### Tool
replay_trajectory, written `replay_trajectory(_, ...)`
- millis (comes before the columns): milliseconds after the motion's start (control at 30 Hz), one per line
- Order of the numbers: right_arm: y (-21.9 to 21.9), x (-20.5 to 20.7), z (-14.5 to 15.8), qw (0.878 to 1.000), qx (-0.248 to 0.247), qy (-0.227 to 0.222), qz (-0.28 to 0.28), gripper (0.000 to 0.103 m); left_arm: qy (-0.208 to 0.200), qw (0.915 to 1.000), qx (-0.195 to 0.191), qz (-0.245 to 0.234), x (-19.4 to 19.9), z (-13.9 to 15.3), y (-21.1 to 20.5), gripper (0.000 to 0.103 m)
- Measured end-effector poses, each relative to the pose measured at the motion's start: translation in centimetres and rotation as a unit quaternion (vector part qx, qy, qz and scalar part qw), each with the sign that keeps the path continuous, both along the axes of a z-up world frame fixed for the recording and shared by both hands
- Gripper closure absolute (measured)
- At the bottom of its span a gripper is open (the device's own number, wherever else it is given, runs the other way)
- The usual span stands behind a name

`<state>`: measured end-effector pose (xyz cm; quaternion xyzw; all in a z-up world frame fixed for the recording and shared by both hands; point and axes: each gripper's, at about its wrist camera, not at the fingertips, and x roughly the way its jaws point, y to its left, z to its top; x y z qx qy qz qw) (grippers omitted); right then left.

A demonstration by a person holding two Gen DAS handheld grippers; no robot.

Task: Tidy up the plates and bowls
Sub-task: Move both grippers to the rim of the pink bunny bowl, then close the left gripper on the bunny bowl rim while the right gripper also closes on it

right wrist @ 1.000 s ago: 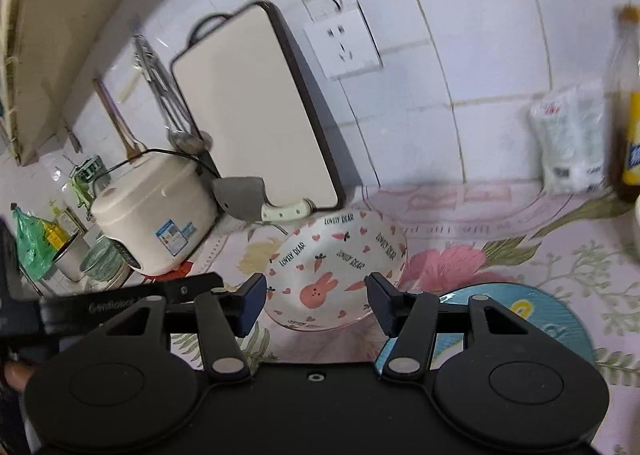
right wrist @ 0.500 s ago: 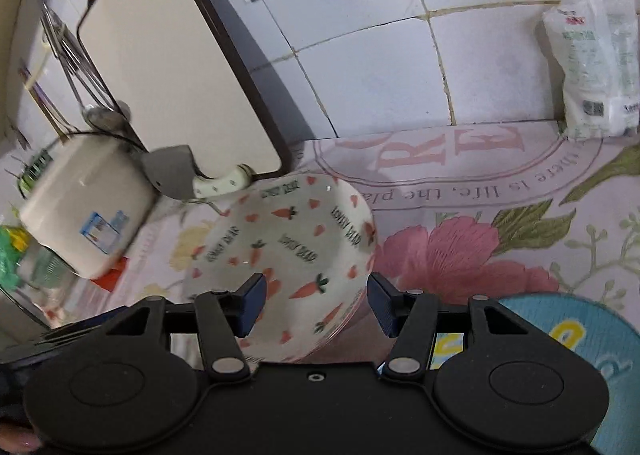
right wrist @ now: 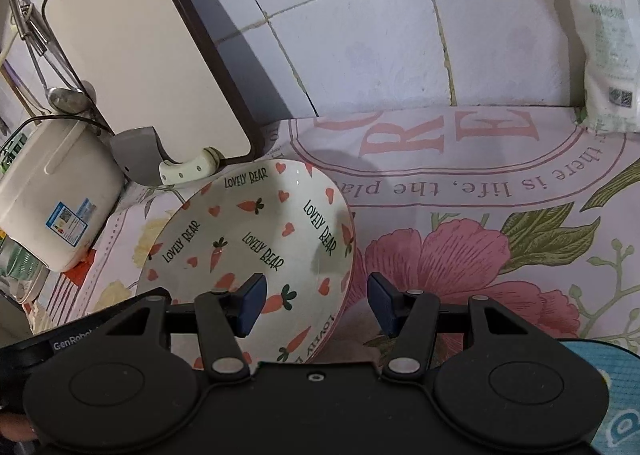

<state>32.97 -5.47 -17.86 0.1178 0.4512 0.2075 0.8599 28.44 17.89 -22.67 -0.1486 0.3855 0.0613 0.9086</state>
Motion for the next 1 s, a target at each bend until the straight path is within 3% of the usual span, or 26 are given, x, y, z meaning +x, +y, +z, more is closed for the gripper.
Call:
replay_trajectory(100, 0.2, 0.3, -0.6, 1.0, 0.004, 0.007, 0.002, 0.042, 0.009, 0.9997, -0.021, -0.009, 0.1, -0.7, 0.0, 0.029)
replay_trajectory(167, 0.4, 0.3, -0.8, 1.0, 0.005, 0.006, 0.006, 0.042, 0.009, 0.9997, -0.01, -0.018, -0.1, -0.8, -0.4, 0.034)
replay_trajectory(267, 0.6, 0.3, -1.0, 1.0, 0.004, 0.006, 0.011, 0.044, 0.015, 0.9993, 0.024, -0.026, -0.1, -0.7, -0.9, 0.051)
replay_trajectory(433, 0.9, 0.3, -1.3, 1.0, -0.013, -0.012, 0.01, 0.066, 0.012, 0.9993, -0.02, -0.031, 0.1, -0.7, -0.2, 0.077)
replay_trajectory(500, 1.0, 0.2, -1.4, 1.0, -0.017, -0.016, 0.01, 0.067, 0.014, 0.9989, -0.038, -0.023, 0.3, -0.8, 0.0, 0.078)
replay_trajectory(567, 0.6, 0.3, -1.5, 1.0, -0.018, -0.014, -0.003, 0.079, 0.018, 0.9975, -0.068, -0.006, 0.4, -0.9, 0.5, 0.079)
replay_trajectory(633, 0.3, 0.0, -1.2, 1.0, -0.014, -0.022, -0.011, 0.083, 0.025, 0.9951, -0.096, 0.0, 0.3, -0.9, 1.0, 0.079)
replay_trajectory(733, 1.5, -1.8, 0.1, 0.995, -0.055, -0.083, 0.016, 0.083, 0.027, 0.9965, -0.079, -0.005, 0.1, -0.7, 0.9, 0.079)
replay_trajectory(867, 1.6, -2.1, 1.2, 0.994, -0.067, -0.083, 0.018, 0.083, 0.03, 0.9962, -0.08, -0.015, -0.6, 0.1, 0.9, 0.079)
replay_trajectory(1000, 1.0, -3.0, 2.1, 0.995, -0.059, -0.076, 0.009, 0.083, 0.015, 0.9983, -0.047, -0.029, -2.1, 1.9, 0.0, 0.079)
